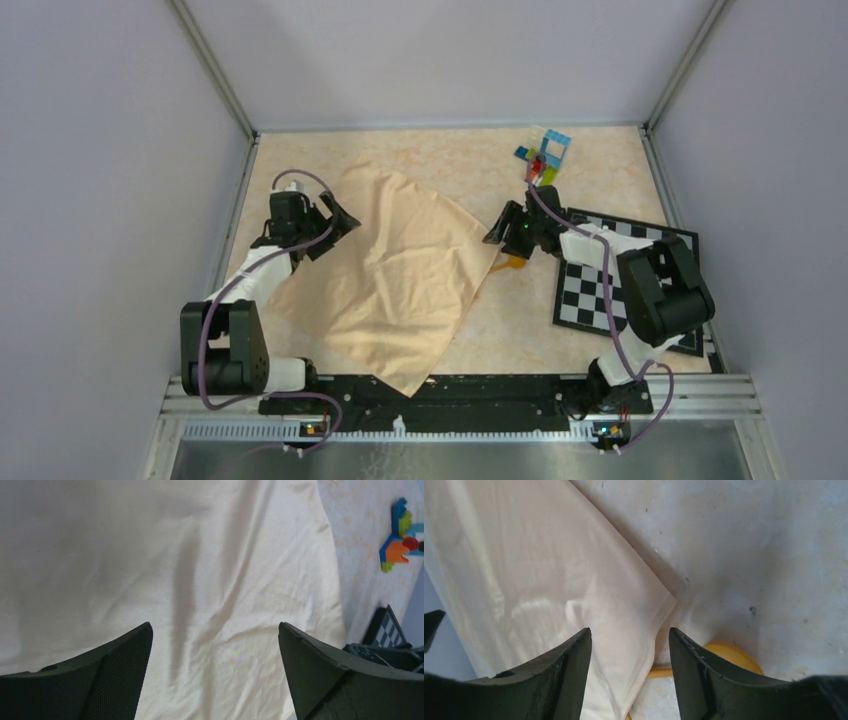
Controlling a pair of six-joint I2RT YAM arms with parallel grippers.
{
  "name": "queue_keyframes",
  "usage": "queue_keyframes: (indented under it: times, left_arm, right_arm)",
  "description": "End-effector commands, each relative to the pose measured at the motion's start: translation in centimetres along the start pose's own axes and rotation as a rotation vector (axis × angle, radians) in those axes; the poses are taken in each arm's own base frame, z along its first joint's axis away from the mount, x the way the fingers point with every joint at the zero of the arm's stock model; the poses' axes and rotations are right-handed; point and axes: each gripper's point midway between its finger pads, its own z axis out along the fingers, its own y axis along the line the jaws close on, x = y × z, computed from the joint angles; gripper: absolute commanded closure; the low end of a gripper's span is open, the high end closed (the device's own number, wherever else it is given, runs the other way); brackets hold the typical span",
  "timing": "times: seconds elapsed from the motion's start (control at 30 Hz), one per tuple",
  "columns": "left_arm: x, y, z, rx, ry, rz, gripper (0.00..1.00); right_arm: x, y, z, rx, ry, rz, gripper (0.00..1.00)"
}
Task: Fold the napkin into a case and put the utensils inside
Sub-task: Smooth out the crumpled napkin at the center of the board.
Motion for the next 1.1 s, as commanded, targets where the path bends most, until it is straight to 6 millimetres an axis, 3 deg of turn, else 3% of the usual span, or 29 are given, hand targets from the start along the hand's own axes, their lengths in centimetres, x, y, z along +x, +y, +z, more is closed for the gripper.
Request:
queue_keyframes:
  times: [0.0, 0.07, 0.2, 0.3, 0.37, 0.57, 0.7, 0.77, 0.83, 0.9, 1.0, 1.07]
  left_arm:
    - [-0.4, 4.3, 0.2, -0.214, -0.059, -0.135, 0.01]
    - [0.0, 5.7, 0.3, -0.266, -0.073, -0.191, 0.01]
    - [1.5, 8.8, -0.1, -0.361, -0.107, -0.325, 0.01]
    - [2.1, 11.7, -1.2, -0.458, -0.165, -0.422, 0.01]
    - [2.5, 13.5, -2.4, -0.504, -0.209, -0.488, 0.01]
    - [1.1, 16.3, -5.3, -0.543, -0.379, -0.546, 0.01]
    - [0.2, 16.7, -6.2, -0.568, -0.402, -0.515, 0.01]
    - [0.0, 16.8, -6.4, -0.575, -0.408, -0.506, 0.01]
    - [-0.1, 16.6, -6.4, -0.560, -0.407, -0.488, 0.01]
    - [0.0, 16.4, -6.0, -0.543, -0.386, -0.483, 0.01]
    - [0.1, 16.0, -5.6, -0.530, -0.353, -0.462, 0.01]
    - [-0.1, 15.9, -5.4, -0.518, -0.338, -0.431, 0.01]
  right_arm:
    - [-1.4, 2.3, 1.8, -0.130, -0.035, 0.065, 0.43]
    - [-2.2, 3.5, 2.8, -0.181, -0.040, 0.062, 0.46]
    - [-5.6, 8.0, 4.1, -0.350, -0.105, -0.013, 0.59]
    - [-7.8, 11.9, 4.8, -0.487, -0.148, -0.052, 0.80]
    - [-9.1, 15.5, 5.0, -0.576, -0.174, -0.105, 0.89]
    - [-9.7, 24.9, 3.9, -0.843, -0.197, -0.265, 0.91]
    - [-10.3, 29.2, -0.2, -0.940, -0.301, -0.399, 0.80]
    - [-11.3, 28.8, -0.3, -0.868, -0.368, -0.390, 0.79]
    - [-13.6, 25.4, 2.6, -0.721, -0.385, -0.265, 0.85]
    - [-14.1, 22.0, 6.0, -0.654, -0.300, -0.139, 0.88]
    - [-12.7, 18.6, 11.0, -0.567, -0.096, -0.062, 0.64]
    - [-11.0, 16.9, 13.2, -0.522, 0.015, -0.054, 0.50]
